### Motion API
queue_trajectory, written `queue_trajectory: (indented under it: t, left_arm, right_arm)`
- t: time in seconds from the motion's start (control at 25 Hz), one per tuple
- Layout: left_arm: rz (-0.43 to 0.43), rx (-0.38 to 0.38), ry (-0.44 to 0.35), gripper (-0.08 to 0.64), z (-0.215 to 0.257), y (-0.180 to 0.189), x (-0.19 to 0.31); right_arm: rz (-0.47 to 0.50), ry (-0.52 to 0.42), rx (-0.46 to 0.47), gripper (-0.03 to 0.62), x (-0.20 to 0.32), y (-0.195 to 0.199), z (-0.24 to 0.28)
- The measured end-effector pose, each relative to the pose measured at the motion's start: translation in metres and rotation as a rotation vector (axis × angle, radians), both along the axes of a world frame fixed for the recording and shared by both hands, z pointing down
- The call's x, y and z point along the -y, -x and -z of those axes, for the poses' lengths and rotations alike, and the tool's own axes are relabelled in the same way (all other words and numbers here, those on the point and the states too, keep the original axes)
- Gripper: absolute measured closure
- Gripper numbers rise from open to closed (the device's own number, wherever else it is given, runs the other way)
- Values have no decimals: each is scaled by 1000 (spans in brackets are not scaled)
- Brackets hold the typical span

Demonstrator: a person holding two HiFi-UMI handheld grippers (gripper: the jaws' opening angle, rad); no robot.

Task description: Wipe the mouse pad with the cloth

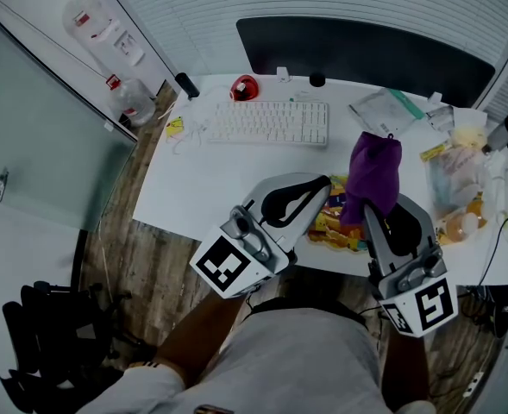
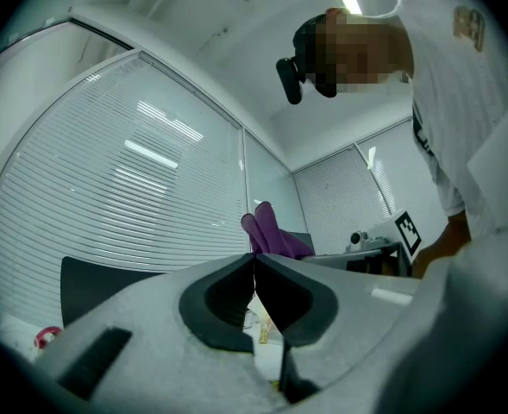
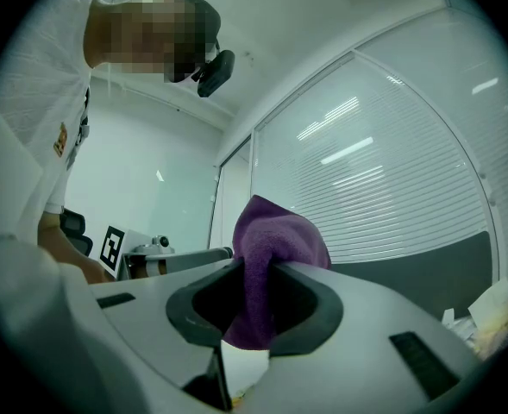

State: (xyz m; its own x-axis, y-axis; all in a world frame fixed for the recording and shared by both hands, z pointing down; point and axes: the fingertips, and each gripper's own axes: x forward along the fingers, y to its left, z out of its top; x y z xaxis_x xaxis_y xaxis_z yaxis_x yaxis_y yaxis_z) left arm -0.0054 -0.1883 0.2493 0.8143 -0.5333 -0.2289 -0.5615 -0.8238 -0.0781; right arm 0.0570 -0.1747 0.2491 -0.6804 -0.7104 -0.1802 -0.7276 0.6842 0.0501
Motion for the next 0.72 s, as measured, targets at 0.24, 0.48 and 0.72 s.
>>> queue_trajectory:
  t: [0.24,0.48,0.72]
  left_arm:
    - [-6,5,7,545,-2,0,-3]
    - [-16,15,-2,545,-2,-1,-5]
    - [-24,17,1,545,-2,-1,-5]
  right_arm:
    - [-11,3,-2,522,-2,-2,0]
    - [-16,7,-5,523,-3,0,-2]
    - [-24,3,-6,523,-4,0,0]
